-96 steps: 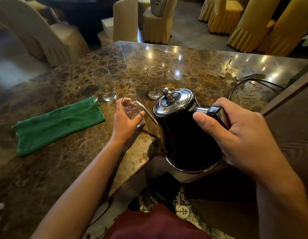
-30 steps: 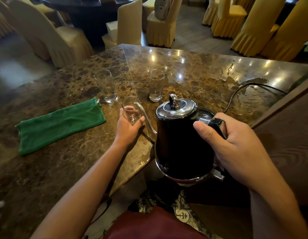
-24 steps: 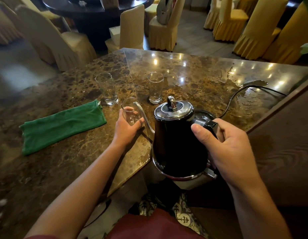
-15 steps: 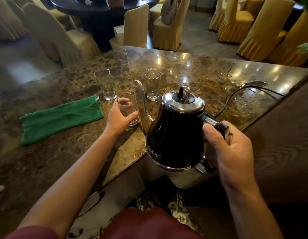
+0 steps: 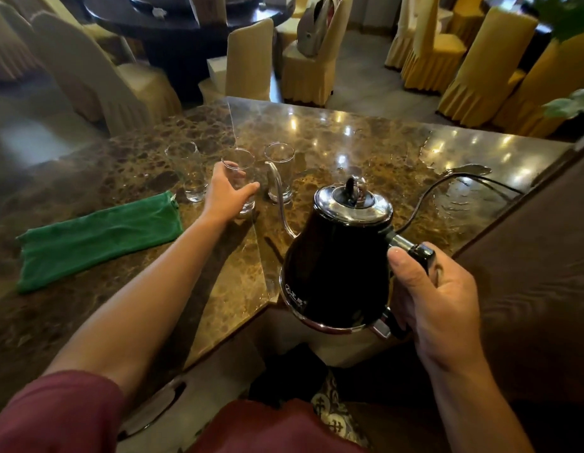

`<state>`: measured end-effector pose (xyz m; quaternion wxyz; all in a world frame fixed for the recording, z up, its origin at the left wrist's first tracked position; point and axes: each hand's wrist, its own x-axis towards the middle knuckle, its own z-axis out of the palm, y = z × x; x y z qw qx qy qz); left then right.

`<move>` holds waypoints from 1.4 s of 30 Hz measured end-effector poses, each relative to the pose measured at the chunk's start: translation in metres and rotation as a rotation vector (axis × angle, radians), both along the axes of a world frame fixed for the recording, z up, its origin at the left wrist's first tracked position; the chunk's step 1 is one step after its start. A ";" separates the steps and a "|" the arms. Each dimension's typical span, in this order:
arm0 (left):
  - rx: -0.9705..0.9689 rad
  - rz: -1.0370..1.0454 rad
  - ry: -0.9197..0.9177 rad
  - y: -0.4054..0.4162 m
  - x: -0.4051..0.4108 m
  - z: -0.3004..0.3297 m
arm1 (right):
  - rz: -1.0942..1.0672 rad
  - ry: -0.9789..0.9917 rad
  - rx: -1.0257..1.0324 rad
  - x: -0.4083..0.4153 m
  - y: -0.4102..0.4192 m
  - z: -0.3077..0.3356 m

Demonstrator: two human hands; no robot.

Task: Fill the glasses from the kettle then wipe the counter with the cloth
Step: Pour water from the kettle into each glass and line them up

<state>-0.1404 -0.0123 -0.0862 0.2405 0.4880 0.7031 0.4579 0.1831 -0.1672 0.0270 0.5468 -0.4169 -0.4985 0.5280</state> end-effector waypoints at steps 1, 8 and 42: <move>0.002 0.008 -0.004 0.008 -0.004 0.000 | -0.009 -0.009 0.003 -0.001 0.003 0.001; -0.038 0.049 0.010 0.046 -0.025 -0.005 | -0.066 -0.021 -0.060 -0.014 0.017 0.002; -0.092 -0.123 0.351 -0.023 0.059 0.012 | -0.080 -0.052 -0.136 0.022 0.006 -0.002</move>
